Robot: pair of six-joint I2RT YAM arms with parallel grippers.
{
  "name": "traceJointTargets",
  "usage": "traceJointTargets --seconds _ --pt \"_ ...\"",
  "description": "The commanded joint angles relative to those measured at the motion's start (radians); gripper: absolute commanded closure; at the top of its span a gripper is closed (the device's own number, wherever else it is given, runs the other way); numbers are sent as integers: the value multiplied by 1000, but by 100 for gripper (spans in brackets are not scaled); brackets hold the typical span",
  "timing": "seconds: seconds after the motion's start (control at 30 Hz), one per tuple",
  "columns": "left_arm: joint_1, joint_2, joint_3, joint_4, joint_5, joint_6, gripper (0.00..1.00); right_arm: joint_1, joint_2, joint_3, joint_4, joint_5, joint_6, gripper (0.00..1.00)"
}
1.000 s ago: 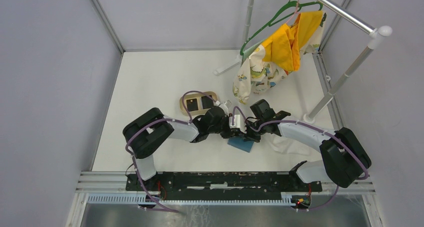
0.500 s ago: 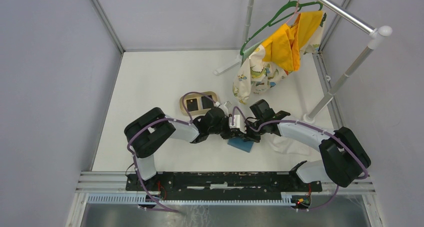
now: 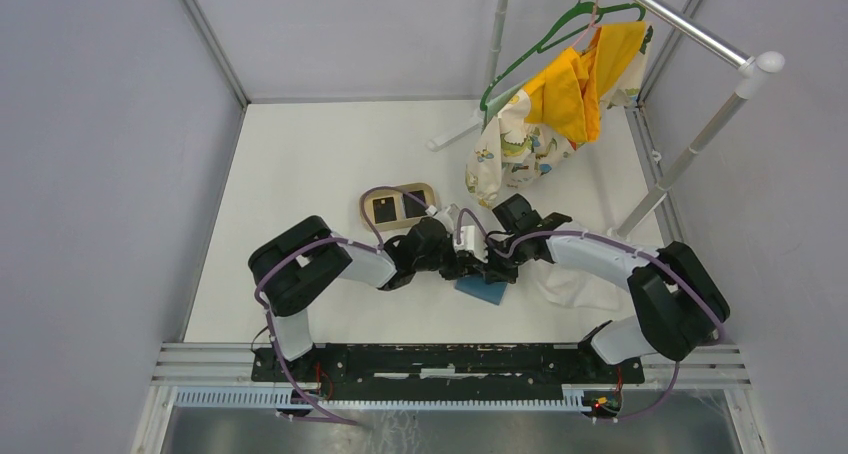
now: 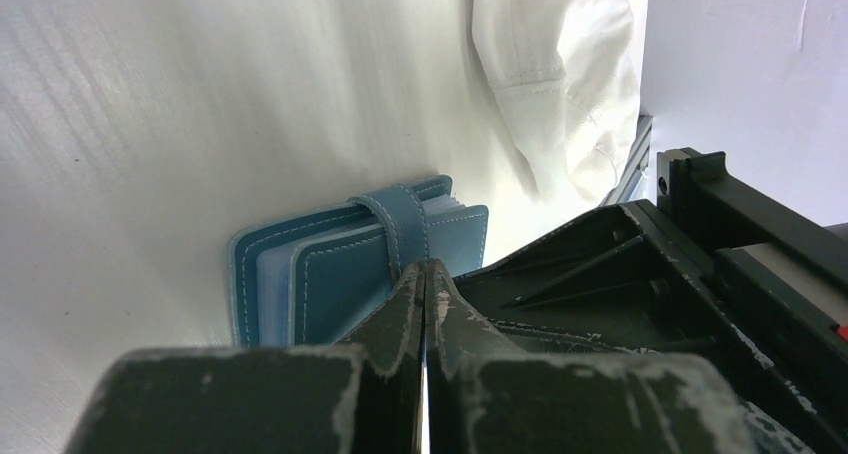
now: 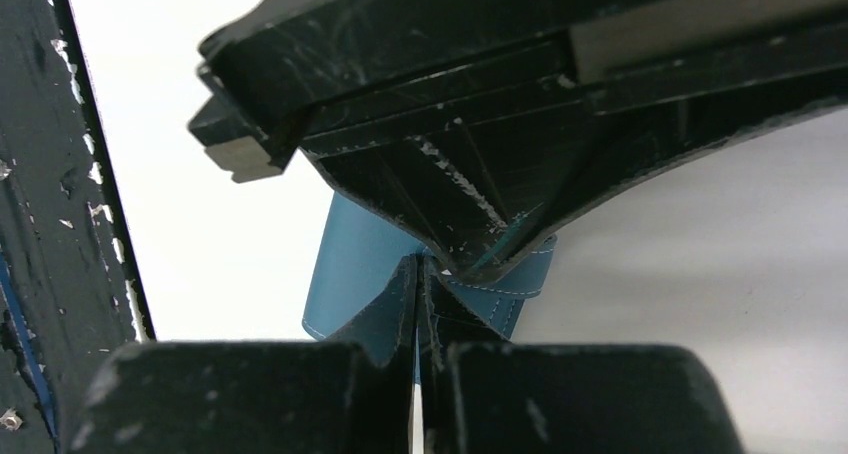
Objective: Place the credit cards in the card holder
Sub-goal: Close the card holder at the center of the board.
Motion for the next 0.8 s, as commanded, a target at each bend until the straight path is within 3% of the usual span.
traceJointTargets --seconds 0.0,0.33,0.43,0.5,0.6,0.77 --pt "-23 26 -58 -93 -4 -13 98 7 42 36 11 61 19 100" --pt "-23 45 -82 -61 -13 -13 98 6 72 62 -14 37 6 99" --pt "-22 16 -54 -63 -18 20 97 5 32 85 -44 -11 -48 74" --pt "-21 -26 -15 -112 -41 60 92 2 -3 110 -79 -42 -92 62" --pt "-22 -115 51 -230 -121 136 74 -21 -51 134 -137 -95 -150 54" --pt "-21 -294 103 -393 -267 251 66 -94 -152 116 -183 -162 -226 46"
